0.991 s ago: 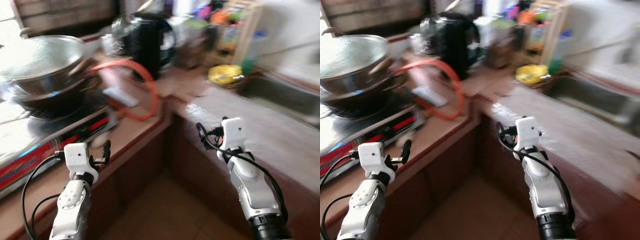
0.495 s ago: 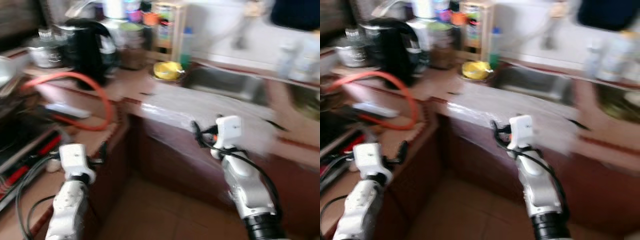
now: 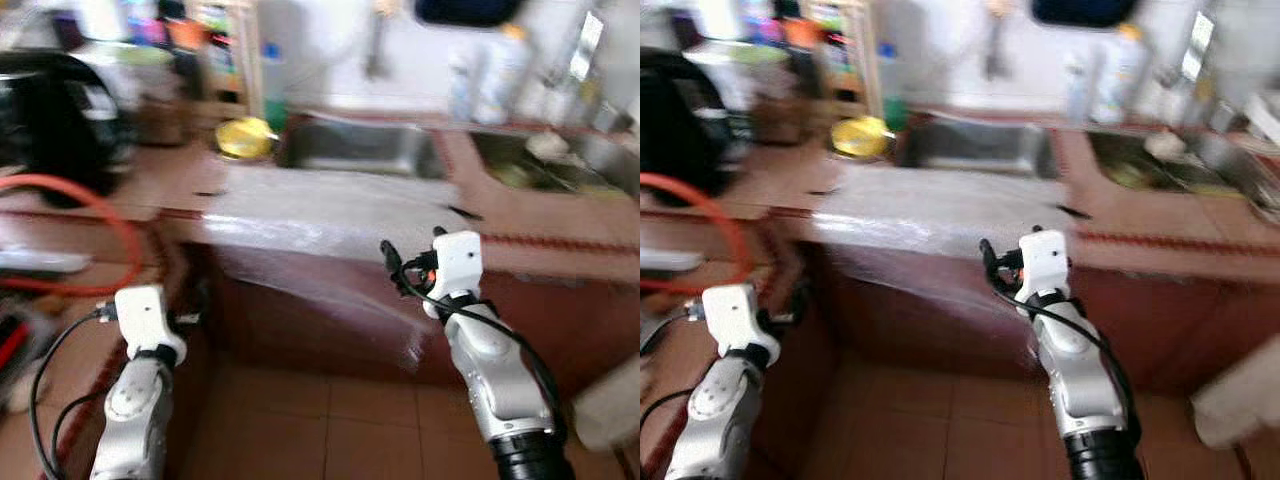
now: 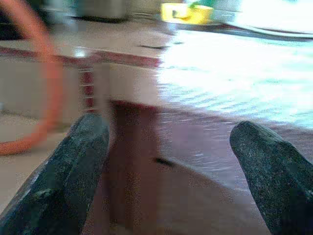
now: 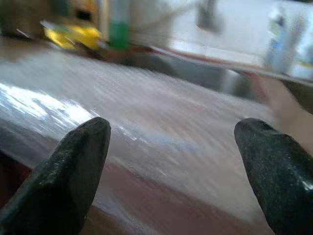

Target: Kitchen organization

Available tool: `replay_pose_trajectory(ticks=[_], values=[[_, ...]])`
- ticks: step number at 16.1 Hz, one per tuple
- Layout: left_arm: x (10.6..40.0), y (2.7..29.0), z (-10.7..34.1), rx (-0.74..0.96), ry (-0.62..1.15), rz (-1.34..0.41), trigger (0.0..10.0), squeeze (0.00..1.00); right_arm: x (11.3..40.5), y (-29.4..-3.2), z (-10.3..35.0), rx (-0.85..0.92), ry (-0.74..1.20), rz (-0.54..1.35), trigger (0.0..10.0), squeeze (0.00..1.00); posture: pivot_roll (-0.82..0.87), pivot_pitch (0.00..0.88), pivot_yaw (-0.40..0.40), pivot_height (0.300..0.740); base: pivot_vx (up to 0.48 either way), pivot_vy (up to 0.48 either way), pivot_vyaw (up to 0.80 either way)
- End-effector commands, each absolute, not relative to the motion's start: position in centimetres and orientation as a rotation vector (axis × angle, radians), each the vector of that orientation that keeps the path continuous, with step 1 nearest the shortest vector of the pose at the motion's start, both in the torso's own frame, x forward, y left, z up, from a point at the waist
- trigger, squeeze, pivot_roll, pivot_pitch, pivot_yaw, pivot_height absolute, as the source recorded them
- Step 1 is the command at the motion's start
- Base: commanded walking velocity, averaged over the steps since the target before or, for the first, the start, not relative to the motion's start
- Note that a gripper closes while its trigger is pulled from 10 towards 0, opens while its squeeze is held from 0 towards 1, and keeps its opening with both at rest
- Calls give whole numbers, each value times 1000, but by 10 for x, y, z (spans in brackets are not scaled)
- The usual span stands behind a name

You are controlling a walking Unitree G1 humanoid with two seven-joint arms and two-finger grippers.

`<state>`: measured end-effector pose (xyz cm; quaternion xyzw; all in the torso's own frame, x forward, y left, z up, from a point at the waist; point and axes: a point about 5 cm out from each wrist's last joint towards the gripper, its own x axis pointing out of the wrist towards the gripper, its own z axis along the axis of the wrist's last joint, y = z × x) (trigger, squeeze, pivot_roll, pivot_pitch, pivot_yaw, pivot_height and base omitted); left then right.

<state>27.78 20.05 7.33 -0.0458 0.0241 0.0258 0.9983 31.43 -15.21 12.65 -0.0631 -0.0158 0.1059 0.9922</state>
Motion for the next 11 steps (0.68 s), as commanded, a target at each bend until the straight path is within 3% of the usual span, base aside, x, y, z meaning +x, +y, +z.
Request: replay_pose_trajectory(ticks=[1,9,11], values=[[280,198,82,-84,14,28,10000,0,315,-152,134,-122,-62,202,10000,0,-183,0,28,740,0,0,-788],[281,195,87,-82,-1,15,10000,0,312,-155,138,-137,-80,198,10000,0,-189,0,30,740,0,0,-798],[281,194,88,-81,-5,14,10000,0,311,-154,139,-146,-85,202,10000,0,-189,0,30,740,0,0,-459]])
